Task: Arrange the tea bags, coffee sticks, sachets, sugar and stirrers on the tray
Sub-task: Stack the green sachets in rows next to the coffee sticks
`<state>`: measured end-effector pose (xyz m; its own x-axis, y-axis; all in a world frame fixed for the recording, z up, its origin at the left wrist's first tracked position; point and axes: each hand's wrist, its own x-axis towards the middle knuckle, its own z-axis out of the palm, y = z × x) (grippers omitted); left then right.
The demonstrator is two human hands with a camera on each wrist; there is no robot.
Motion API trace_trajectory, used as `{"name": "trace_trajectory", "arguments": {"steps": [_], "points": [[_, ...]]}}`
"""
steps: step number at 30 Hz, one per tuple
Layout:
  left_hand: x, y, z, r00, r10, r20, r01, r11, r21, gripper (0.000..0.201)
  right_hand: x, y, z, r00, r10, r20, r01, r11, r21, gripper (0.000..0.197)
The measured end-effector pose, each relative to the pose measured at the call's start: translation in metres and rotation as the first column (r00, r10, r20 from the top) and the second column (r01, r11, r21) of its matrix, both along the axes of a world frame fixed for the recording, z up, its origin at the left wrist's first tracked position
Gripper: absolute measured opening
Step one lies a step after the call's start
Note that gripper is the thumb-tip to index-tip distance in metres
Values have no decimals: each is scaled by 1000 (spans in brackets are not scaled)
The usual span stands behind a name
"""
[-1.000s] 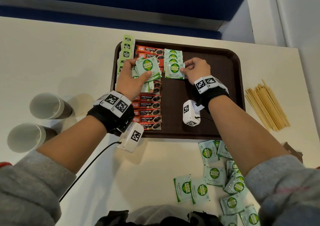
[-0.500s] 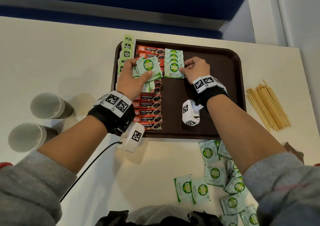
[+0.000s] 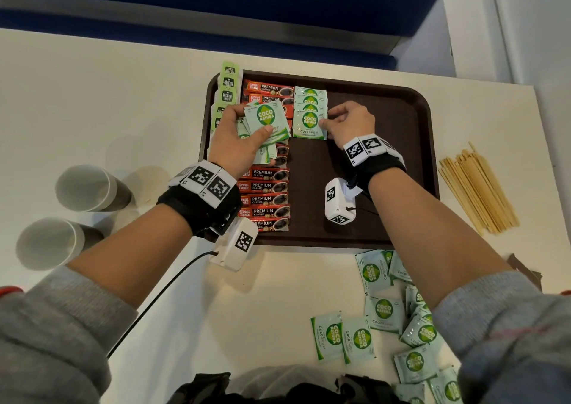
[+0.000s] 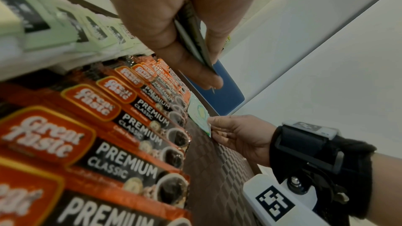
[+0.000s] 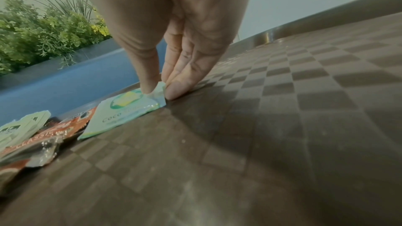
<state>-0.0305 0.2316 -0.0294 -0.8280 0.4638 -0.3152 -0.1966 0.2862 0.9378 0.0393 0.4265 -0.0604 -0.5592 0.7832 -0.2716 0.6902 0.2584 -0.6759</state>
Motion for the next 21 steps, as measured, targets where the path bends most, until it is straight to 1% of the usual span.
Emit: {"name": "trace_trajectory", "arguments": {"steps": [4, 7, 9, 10, 12, 14, 21], "points": [[2, 0, 2, 1000, -6, 15, 6, 1000, -2, 34, 3, -2, 6, 1000, 26, -8, -25, 998, 62, 21], [4, 2, 5, 1000, -14, -9, 14, 1000, -20, 36, 3, -11, 19, 993, 94, -73, -89, 994, 65, 28], [5, 3, 5, 999, -27, -33, 26, 999, -30, 38, 1, -20, 30, 971, 190, -146, -193, 981, -8, 34], [6, 3, 6, 999, -36, -40, 35, 999, -31, 40, 0, -24, 36, 955, 237, -179, -252, 965, -65, 33], [7, 2, 7, 998, -44, -48, 43, 999, -25, 43, -2, -31, 43, 919, 312, -240, -357, 918, -171, 24], [8, 1, 7, 997, -52, -56, 50, 998, -39, 43, -4, -33, 44, 894, 364, -263, -421, 883, -207, 15], [4, -2, 2, 991, -78, -105, 75, 997, -28, 41, 0, -29, 44, 879, 373, -297, -451, 854, -259, 14]]}}
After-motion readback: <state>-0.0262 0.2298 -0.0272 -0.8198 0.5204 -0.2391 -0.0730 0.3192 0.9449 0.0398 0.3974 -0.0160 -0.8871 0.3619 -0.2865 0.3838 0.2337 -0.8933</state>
